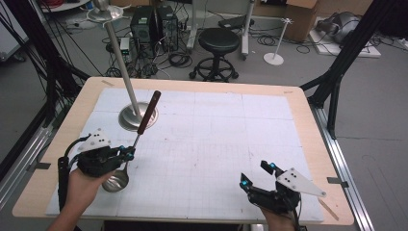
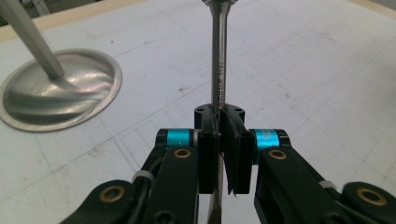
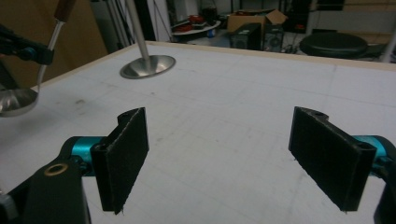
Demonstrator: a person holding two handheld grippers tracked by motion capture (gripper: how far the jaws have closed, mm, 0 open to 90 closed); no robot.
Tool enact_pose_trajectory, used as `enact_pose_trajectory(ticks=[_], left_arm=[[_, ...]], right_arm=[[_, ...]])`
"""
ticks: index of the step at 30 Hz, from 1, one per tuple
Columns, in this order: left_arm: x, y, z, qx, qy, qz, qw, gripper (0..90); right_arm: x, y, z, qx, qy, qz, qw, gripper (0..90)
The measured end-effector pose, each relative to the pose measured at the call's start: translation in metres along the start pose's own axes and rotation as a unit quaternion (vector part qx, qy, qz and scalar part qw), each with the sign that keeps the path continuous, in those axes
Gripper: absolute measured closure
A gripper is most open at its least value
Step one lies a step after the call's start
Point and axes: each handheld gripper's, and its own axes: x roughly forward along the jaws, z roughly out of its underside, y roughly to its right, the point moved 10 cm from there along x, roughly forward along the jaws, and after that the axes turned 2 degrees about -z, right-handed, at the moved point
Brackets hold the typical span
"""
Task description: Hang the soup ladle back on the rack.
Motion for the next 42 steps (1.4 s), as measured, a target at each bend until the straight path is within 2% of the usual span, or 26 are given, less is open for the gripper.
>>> enact_pose_trajectory(ticks=[3,8,12,16,17,21,28,33,42], left_arm=[[-0.004,0.012,-0.004,0.006,0.016,0.008,0.9998,84.3],[-0.005,0.035,-0.009,0.013,0.039,0.024,0.9989,84.3],[-0.002,0.051,-0.012,0.028,0.047,0.029,0.9981,84.3],[0.002,0.067,-0.015,0.039,0.056,0.038,0.9970,84.3],[0.003,0.070,-0.015,0.044,0.055,0.040,0.9967,84.3],[0.007,0.083,-0.016,0.054,0.058,0.048,0.9957,84.3],[0.011,0.092,-0.016,0.058,0.058,0.058,0.9950,84.3],[0.011,0.094,-0.016,0.058,0.058,0.062,0.9947,84.3],[0.011,0.095,-0.016,0.060,0.060,0.066,0.9942,84.2]], right_arm=[[0.013,-0.011,-0.009,0.006,0.008,-0.017,0.9998,18.9],[0.036,-0.036,-0.027,0.005,0.018,-0.063,0.9978,24.7],[0.051,-0.059,-0.049,-0.010,0.025,-0.107,0.9939,33.7],[0.061,-0.078,-0.071,-0.031,0.030,-0.136,0.9898,45.8],[0.064,-0.083,-0.077,-0.039,0.031,-0.140,0.9889,46.4],[0.073,-0.099,-0.095,-0.044,0.037,-0.161,0.9853,43.4],[0.085,-0.119,-0.121,-0.038,0.048,-0.186,0.9807,40.7],[0.092,-0.125,-0.128,-0.028,0.047,-0.199,0.9785,41.9],[0.094,-0.134,-0.137,-0.021,0.053,-0.219,0.9741,57.8]])
